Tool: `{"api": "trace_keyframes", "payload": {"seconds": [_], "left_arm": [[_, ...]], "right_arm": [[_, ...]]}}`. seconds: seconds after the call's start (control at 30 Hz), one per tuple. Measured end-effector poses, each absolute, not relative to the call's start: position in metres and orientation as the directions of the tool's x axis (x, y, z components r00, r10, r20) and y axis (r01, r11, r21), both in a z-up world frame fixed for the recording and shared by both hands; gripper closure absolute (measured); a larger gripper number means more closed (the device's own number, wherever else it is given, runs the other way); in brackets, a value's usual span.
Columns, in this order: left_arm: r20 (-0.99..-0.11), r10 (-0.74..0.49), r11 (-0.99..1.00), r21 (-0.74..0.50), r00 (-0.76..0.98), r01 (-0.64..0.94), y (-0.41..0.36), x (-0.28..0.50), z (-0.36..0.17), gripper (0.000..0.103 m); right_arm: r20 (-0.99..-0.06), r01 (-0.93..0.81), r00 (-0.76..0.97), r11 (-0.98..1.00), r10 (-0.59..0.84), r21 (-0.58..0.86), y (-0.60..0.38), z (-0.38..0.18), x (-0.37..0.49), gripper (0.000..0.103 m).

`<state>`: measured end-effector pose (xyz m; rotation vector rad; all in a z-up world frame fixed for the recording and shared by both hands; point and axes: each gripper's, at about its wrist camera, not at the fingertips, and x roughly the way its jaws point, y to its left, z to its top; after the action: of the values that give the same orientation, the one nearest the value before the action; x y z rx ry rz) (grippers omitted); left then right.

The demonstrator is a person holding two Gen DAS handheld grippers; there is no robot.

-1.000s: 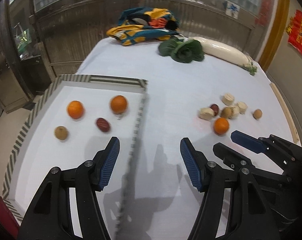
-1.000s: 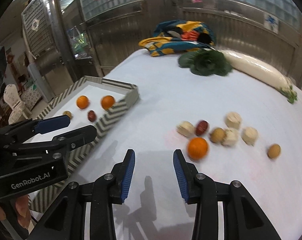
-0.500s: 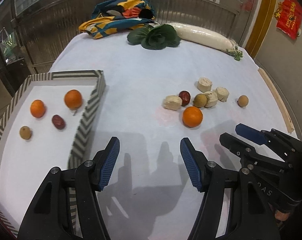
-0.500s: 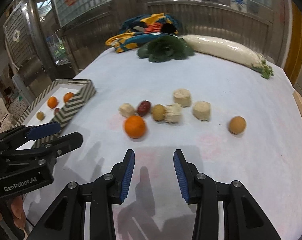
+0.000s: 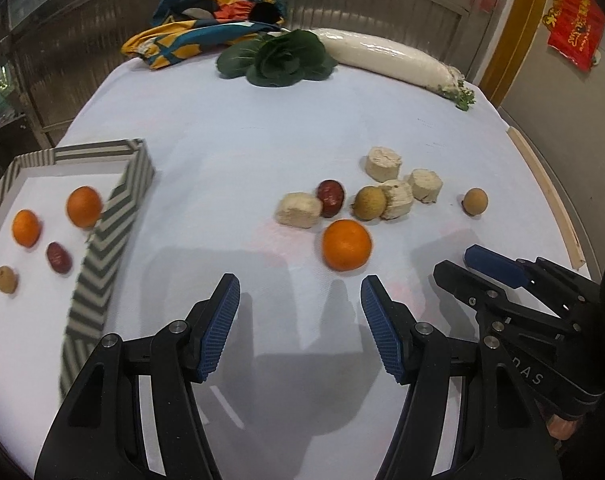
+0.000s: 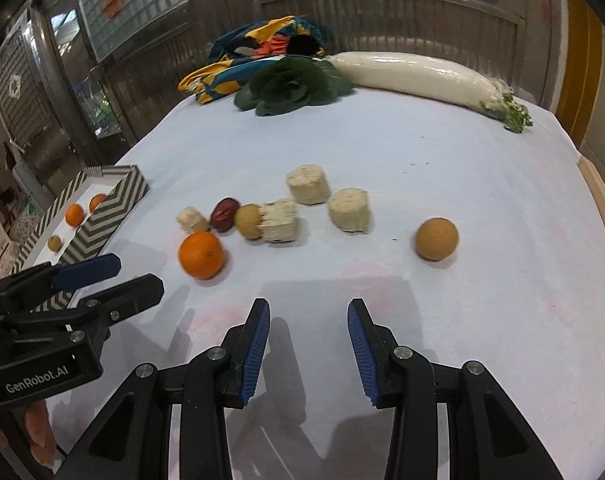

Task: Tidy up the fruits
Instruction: 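Withdraw both grippers from the tray back to the fruit pile, then grasp an orange with the left gripper while the right gripper grasps a yam piece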

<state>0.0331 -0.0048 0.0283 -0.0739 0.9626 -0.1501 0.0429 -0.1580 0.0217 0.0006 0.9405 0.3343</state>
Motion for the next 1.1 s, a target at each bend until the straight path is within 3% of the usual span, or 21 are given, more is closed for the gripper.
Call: {"api": "trace_keyframes", "payload": {"seconds": [1.0,1.03,1.1], "left_arm": [[-0.802,-0.170,0.985,-0.114,0.573,0.132,-0.028,0.072,0.010,0.040],[-0.802,-0.169,0.985,-0.113,0.573,0.134,-0.028,0.072,0.010,0.040],[-0.801,-0.160,0.986,-0.104,0.577,0.130,-0.027,0.071,0.011,0.052]], "right_arm": [[-0.779,-0.361,0.562,0.930,0.278,0.072,-0.161,0.015,0.115,0.064],[-0.778,-0.366,0.561,0.928,0.284,0.075,-0.160,0.015,0.116,0.064],[-0.780,-0.372,0.558,0.925,0.285,0.072,-0.157,0.014,0.118,0.073]]}}
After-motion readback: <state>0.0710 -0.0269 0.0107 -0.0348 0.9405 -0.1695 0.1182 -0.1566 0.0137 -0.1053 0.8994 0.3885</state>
